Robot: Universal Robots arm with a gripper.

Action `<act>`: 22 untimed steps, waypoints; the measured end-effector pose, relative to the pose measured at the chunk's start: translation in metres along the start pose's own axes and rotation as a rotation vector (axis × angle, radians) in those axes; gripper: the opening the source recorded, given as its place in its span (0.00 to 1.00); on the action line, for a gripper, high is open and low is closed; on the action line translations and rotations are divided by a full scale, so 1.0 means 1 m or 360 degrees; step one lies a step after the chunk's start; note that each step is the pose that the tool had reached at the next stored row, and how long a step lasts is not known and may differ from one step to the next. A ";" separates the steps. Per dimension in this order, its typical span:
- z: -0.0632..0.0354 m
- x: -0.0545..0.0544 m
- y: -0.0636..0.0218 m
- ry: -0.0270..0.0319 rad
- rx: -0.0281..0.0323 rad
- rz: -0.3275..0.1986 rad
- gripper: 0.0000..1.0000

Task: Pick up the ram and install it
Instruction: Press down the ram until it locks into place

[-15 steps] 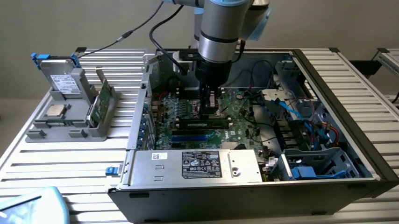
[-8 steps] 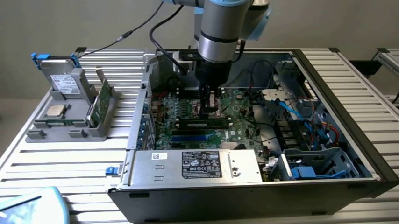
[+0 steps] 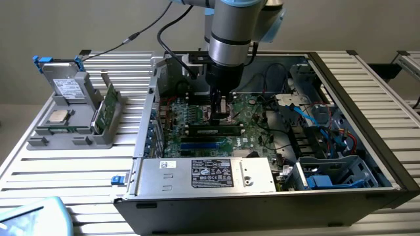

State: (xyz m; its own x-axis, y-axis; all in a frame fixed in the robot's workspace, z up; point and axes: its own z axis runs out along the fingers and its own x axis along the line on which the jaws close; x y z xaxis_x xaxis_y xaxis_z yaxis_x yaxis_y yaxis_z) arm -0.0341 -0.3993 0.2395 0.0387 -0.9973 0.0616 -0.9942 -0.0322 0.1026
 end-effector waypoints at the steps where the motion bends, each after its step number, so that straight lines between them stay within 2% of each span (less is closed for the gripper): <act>1: 0.0000 0.000 0.0000 -0.00001 0.00000 0.0000 0.11; 3: -0.0001 0.001 -0.0015 -0.00013 0.00000 -0.0001 0.11; 8: -0.0011 0.007 -0.0148 -0.00248 0.00010 -0.0003 0.11; 12: -0.0023 0.012 -0.0310 -0.00420 0.00017 -0.0005 0.11; 14: -0.0026 0.012 -0.0352 -0.00440 0.00023 -0.0005 0.11; 22: 0.0005 0.010 -0.0358 -0.00439 0.00160 -0.0004 0.11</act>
State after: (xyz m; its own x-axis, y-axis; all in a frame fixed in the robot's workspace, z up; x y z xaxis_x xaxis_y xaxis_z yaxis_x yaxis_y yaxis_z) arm 0.0018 -0.4083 0.2360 0.0387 -0.9987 0.0340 -0.9951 -0.0354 0.0928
